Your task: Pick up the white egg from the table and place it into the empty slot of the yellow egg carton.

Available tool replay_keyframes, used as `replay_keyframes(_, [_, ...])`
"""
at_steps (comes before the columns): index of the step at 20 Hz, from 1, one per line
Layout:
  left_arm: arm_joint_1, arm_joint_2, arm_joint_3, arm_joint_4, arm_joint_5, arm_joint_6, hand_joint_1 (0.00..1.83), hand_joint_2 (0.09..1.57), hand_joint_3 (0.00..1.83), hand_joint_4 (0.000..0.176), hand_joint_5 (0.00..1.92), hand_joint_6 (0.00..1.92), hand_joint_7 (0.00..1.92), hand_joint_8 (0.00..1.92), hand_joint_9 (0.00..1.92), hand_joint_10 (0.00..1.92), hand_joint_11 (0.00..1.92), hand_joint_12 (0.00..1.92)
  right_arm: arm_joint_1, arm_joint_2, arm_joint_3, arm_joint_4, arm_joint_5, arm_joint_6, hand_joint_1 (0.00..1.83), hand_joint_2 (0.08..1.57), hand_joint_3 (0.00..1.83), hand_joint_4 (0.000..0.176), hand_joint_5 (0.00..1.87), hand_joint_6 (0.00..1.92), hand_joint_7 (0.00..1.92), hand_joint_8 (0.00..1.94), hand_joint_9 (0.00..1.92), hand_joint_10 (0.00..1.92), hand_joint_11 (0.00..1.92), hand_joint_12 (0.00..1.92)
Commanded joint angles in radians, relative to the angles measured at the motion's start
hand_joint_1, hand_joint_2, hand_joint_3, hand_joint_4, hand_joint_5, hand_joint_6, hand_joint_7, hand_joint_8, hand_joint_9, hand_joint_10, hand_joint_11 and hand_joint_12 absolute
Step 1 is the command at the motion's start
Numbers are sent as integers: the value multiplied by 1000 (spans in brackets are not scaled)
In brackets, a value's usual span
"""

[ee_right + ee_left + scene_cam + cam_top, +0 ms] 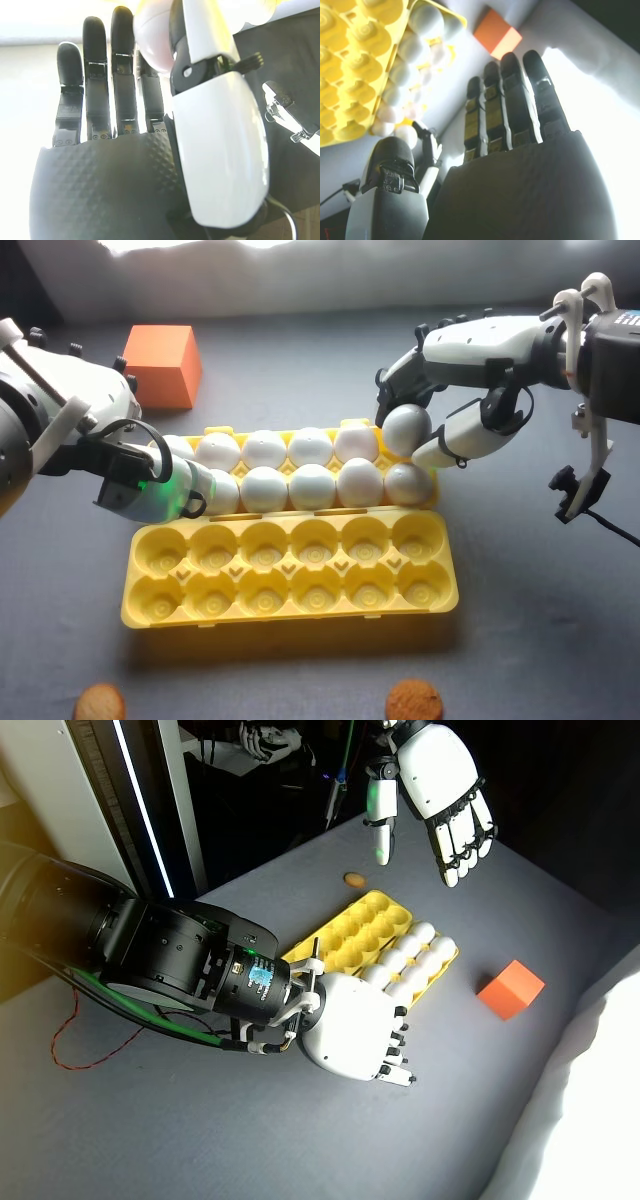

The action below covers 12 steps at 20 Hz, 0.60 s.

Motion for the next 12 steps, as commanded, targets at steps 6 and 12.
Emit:
replay_keyframes(6, [-7,9,-1,88,-13,6,0,1228,1,0,307,0,363,3,343,4,0,587,4,12,2,3,102,6,1049,1118,0,0,569,184,670,33,440,446,0,1416])
replay_keyframes(12, [-7,9,-1,87,-13,6,0,1225,0,0,306,0,372,3,350,4,0,592,7,14,1,3,107,-7,910,1088,0,0,440,38,489,0,329,286,0,1182])
